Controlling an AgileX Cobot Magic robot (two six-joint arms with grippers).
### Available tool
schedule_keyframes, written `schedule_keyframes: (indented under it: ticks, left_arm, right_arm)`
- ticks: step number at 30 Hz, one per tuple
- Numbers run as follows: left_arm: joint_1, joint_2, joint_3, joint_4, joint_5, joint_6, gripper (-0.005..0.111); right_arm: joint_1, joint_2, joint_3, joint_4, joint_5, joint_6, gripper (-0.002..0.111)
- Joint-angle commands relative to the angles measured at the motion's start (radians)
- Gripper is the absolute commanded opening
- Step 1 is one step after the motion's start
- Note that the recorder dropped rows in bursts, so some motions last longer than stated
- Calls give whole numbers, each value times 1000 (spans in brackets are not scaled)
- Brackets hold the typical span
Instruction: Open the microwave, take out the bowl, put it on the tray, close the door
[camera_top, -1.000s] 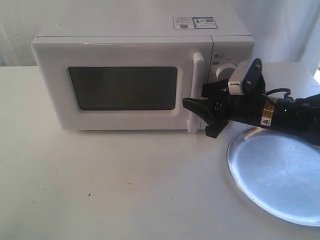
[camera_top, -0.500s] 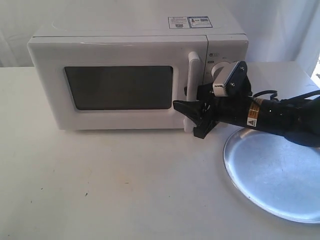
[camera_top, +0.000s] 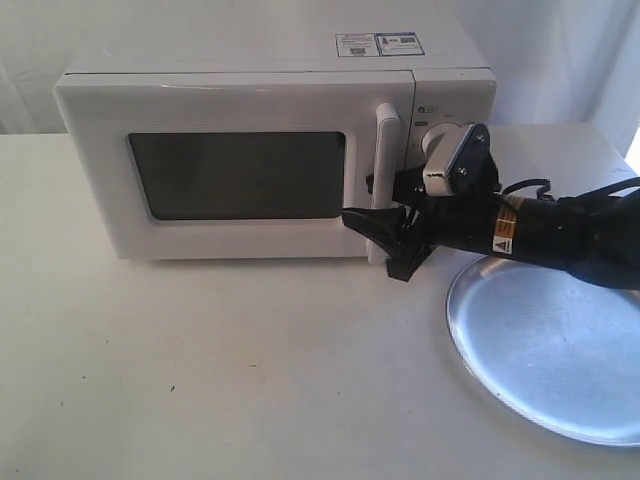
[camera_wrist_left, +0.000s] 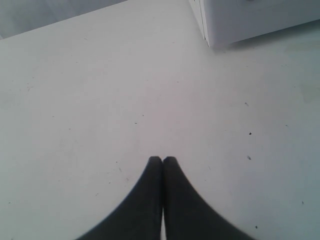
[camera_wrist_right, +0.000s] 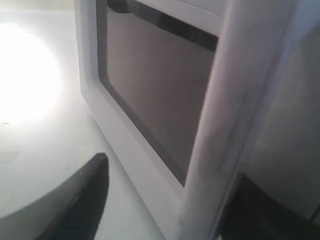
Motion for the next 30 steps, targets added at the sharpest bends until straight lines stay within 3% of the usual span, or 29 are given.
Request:
schedule_keyframes:
  ticks: [1, 30]
  left_arm:
    - [0, -2, -2, -8, 1, -4, 0]
    - [0, -2, -2, -8, 1, -4, 0]
  right_arm:
    - [93, -12, -95, -281, -126, -99, 0]
    - [93, -151, -86, -441, -126, 0, 0]
